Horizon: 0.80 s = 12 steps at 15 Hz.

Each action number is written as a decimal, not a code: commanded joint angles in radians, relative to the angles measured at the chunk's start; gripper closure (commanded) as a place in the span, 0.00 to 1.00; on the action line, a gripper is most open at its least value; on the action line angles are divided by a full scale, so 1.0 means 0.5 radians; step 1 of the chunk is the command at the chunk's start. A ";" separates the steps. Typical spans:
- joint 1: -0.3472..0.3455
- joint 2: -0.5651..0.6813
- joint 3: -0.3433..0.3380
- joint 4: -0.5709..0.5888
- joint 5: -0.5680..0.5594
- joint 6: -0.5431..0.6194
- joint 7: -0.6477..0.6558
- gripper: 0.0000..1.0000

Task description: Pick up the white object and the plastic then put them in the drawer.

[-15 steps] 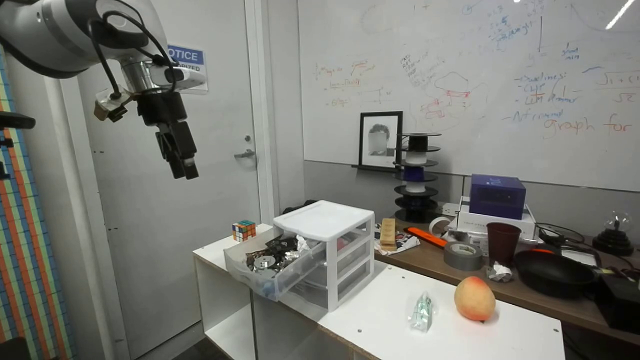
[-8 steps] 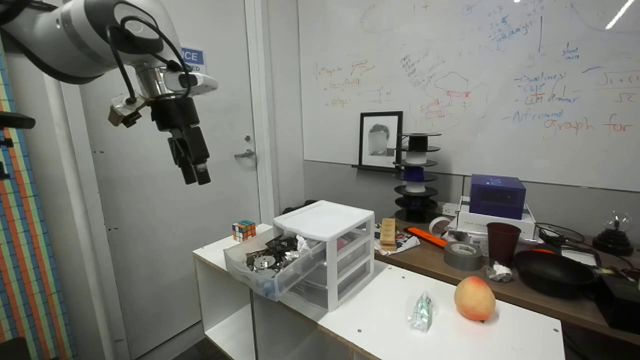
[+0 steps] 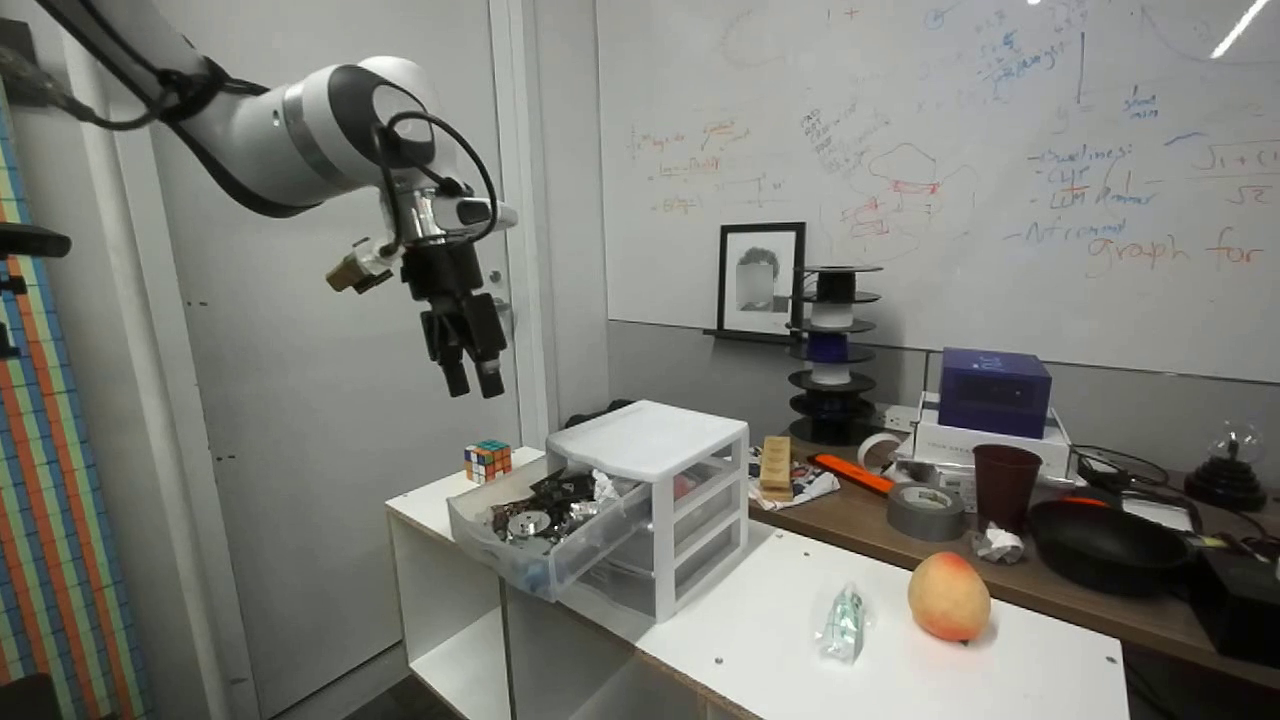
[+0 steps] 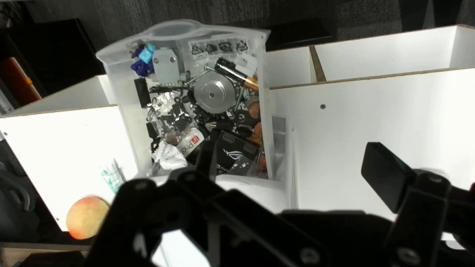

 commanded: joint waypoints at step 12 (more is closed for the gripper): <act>0.569 0.905 -0.336 0.969 -0.196 0.195 0.382 0.00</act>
